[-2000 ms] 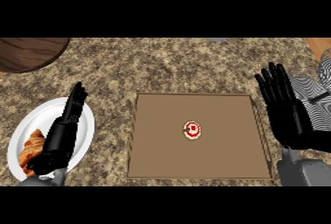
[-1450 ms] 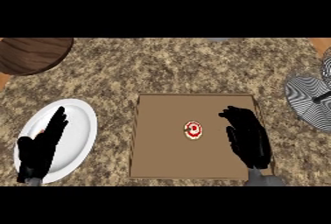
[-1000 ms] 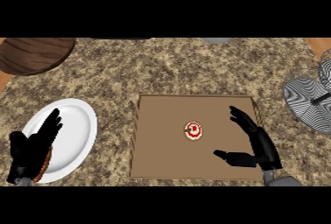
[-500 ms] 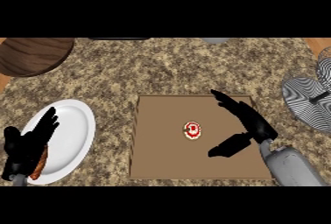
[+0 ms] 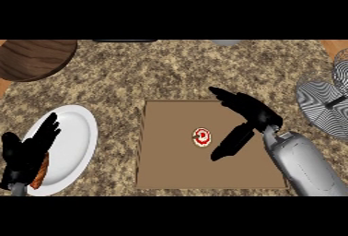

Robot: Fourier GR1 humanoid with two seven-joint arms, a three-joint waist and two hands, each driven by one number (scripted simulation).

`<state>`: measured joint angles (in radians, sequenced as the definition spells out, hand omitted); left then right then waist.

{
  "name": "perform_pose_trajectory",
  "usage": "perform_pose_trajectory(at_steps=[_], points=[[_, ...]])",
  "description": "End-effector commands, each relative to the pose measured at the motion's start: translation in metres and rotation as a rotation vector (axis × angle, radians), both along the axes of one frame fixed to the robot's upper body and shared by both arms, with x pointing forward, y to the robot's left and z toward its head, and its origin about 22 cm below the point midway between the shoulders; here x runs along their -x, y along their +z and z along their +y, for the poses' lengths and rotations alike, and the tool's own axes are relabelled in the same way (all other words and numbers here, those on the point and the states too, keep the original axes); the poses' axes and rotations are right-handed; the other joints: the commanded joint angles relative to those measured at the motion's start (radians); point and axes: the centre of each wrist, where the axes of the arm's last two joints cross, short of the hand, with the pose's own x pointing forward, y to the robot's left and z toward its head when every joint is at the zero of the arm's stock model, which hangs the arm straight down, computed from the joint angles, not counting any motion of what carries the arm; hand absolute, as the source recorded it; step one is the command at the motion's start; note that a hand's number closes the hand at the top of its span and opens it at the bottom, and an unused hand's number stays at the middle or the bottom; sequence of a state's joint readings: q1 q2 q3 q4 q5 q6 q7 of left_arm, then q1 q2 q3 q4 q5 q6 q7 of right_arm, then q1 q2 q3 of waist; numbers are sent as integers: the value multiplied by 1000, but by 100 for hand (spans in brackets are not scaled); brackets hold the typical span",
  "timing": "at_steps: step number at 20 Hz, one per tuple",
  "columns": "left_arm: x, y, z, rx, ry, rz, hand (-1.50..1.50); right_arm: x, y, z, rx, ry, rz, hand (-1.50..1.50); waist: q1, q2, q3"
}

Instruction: Pick the cupcake from the tray and place it in the tiered basket

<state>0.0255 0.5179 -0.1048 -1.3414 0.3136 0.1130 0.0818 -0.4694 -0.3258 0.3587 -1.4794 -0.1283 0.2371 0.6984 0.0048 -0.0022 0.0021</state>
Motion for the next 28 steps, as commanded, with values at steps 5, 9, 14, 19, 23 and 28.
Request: perform_pose_trajectory(at_steps=[5, 9, 14, 19, 23, 28], points=[[13, -16, 0, -20, 7, 30, 0, -9, 4, -7, 152, -1, 82, -150, 1, 3, -2], [1, -8, 5, 9, 22, 16, 0, 13, -3, -27, 153, -36, 112, -150, -7, 1, -2], [2, -10, -4, -2, 16, 10, 0, 12, -10, -33, 104, 6, 134, -150, -3, 2, -2], [12, -7, 21, -5, 11, 10, 0, 2, -25, -34, 75, -5, 158, -150, -1, 2, -2], [8, 11, 21, -14, 20, 30, 0, 20, -42, -25, 68, -16, 136, -150, 0, 1, -2], [16, -16, 10, -7, 17, 15, 0, 1, -34, -42, 49, -8, 120, -150, 0, 2, -2]])
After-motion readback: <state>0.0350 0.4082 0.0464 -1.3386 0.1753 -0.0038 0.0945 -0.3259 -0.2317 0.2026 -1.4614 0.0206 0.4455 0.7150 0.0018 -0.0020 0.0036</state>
